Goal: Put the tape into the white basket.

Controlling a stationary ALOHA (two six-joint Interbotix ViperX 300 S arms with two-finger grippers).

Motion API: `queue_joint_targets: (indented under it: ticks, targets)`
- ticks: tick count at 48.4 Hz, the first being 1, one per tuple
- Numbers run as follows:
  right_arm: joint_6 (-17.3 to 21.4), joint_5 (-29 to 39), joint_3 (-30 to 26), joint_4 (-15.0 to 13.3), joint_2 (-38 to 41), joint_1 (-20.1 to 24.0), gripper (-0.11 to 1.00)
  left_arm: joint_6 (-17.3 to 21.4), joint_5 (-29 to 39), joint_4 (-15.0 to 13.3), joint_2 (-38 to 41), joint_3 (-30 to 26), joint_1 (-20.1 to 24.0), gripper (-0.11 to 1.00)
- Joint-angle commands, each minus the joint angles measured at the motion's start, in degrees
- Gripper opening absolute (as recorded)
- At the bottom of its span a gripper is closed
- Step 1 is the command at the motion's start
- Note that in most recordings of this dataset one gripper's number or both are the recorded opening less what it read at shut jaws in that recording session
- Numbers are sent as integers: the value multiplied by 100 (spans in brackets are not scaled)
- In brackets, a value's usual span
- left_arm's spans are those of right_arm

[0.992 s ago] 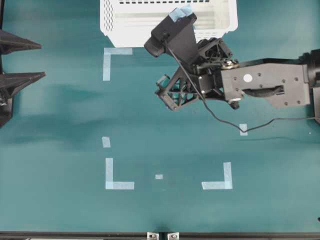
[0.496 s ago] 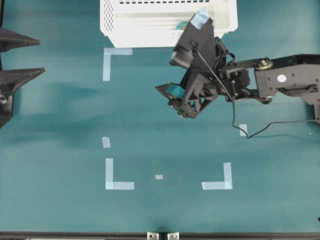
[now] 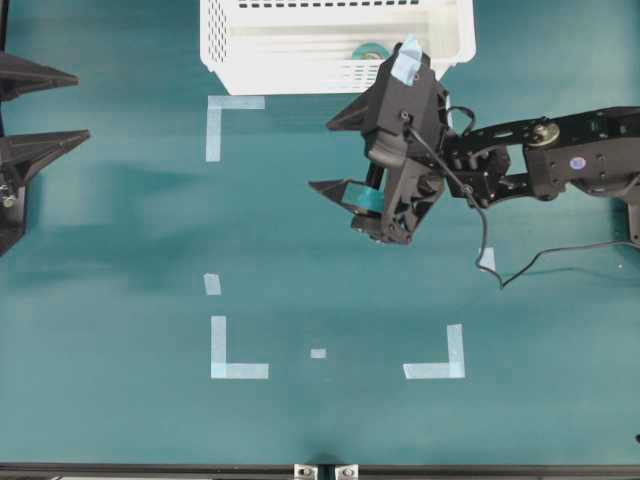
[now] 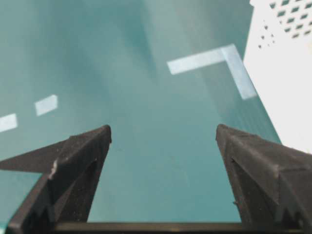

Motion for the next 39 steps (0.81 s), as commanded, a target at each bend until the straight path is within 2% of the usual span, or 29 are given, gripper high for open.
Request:
queue_joint_targets:
  ticks: [1,17,26,39]
  targets:
    - [-9,-299,-9,-176,-185,9,94,9,-53,9,44,-53,53,86]
    - [-9,-466,167,-686,-422,0,94,9,-53,9,44,-53,193,86]
    - [-18,-396,457,-756,-949,-18,94,18,-53,9,44,-53,272,86]
    - [-35,-439,1248,-773,-1802,-97,94,35,-62,9,44,-53,316,86]
